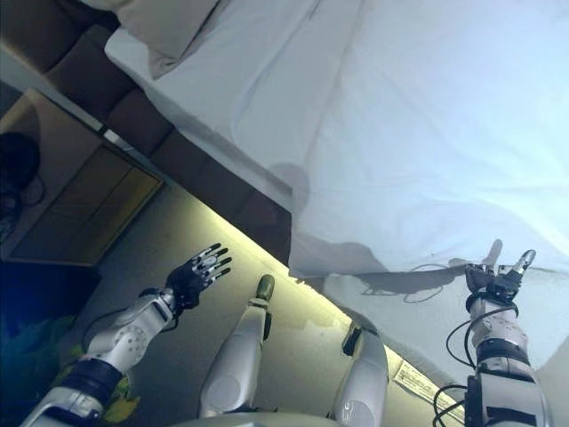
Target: Make the bed neatly
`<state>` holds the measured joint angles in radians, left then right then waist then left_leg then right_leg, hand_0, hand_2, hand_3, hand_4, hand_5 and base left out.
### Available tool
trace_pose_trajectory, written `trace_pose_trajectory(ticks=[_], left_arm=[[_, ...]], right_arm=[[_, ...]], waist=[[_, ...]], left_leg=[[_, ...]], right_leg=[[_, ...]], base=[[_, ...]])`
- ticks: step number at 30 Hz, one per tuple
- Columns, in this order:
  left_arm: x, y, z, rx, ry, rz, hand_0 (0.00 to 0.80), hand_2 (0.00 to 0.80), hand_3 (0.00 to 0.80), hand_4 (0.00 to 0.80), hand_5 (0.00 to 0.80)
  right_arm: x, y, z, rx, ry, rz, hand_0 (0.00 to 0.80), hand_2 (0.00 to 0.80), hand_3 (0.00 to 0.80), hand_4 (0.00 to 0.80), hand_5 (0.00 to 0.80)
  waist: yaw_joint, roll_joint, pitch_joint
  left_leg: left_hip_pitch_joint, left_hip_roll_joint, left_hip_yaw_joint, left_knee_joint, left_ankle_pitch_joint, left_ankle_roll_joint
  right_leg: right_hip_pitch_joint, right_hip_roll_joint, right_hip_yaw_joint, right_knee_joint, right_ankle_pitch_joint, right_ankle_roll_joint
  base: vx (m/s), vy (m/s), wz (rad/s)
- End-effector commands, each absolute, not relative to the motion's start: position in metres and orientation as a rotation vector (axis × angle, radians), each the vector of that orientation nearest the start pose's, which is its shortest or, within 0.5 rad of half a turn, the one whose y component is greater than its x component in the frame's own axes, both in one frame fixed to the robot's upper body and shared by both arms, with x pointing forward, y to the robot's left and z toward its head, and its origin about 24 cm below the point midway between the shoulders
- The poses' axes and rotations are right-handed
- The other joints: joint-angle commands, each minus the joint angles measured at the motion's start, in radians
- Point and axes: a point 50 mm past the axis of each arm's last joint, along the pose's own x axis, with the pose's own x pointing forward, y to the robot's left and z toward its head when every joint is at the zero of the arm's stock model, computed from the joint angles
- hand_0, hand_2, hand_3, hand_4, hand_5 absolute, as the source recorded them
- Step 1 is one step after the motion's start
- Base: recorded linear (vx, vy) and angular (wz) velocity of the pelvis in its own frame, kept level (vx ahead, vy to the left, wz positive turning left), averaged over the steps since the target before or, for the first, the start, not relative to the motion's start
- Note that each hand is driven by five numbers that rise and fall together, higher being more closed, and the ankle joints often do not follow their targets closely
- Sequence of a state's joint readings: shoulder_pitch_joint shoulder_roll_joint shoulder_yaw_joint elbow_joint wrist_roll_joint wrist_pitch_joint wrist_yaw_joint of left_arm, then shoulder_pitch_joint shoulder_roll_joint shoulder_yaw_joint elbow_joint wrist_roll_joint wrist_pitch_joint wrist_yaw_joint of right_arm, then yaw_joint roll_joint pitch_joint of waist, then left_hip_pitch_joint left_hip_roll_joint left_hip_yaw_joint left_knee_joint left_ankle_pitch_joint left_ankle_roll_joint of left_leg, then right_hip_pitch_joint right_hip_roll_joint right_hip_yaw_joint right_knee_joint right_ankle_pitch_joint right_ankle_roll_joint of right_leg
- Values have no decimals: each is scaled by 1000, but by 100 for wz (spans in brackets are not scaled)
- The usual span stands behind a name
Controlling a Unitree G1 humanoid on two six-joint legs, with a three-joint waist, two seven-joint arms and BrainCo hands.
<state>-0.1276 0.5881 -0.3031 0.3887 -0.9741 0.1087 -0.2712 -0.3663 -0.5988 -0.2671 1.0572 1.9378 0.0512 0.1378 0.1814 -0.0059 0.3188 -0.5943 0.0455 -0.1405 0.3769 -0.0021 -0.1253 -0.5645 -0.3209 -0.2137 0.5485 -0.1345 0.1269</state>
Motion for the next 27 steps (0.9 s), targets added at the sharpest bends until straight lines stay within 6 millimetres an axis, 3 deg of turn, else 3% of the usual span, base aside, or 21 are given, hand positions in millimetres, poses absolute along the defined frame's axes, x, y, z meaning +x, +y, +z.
trace_pose_trajectory(ticks=[1, 7, 12, 19, 27], left_arm=[[260, 230, -2, -343, 417, -299, 0, 0, 0, 0, 0], [255, 228, -3, -339, 410, -295, 0, 0, 0, 0, 0], [257, 222, -3, -339, 401, -307, 0, 0, 0, 0, 0], [259, 223, 0, -337, 394, -300, 0, 0, 0, 0, 0], [261, 226, 6, -335, 371, -305, 0, 0, 0, 0, 0]], right_arm=[[252, -393, 25, 1538, -306, -627, 0, 0, 0, 0, 0], [239, -375, -9, 1610, -202, -657, 0, 0, 0, 0, 0], [228, -370, -24, 1623, -152, -675, 0, 0, 0, 0, 0], [226, -387, -11, 1581, -183, -673, 0, 0, 0, 0, 0], [230, -411, 18, 1542, -241, -649, 0, 0, 0, 0, 0]], waist=[[20, 9, -12], [24, 16, 2], [22, 25, 5], [13, 45, 11], [13, 70, 12]], left_leg=[[-29, -2, -15, 74, -49, 48], [-57, -4, -12, 100, -50, 45], [-76, -6, -2, 117, -53, 44], [-115, -11, 8, 126, -42, 42], [-168, -10, 10, 119, -16, 38]], right_leg=[[-36, -25, 11, -127, 201, 58], [-58, -27, 9, -100, 194, 51], [-78, -29, 18, -81, 187, 49], [-130, -31, 43, -69, 196, 51], [-193, -40, 50, -68, 213, 53]], base=[[-15, -25, 5], [-9, -13, 3], [0, 0, 0], [-33, 13, -1], [-33, -16, 5]])
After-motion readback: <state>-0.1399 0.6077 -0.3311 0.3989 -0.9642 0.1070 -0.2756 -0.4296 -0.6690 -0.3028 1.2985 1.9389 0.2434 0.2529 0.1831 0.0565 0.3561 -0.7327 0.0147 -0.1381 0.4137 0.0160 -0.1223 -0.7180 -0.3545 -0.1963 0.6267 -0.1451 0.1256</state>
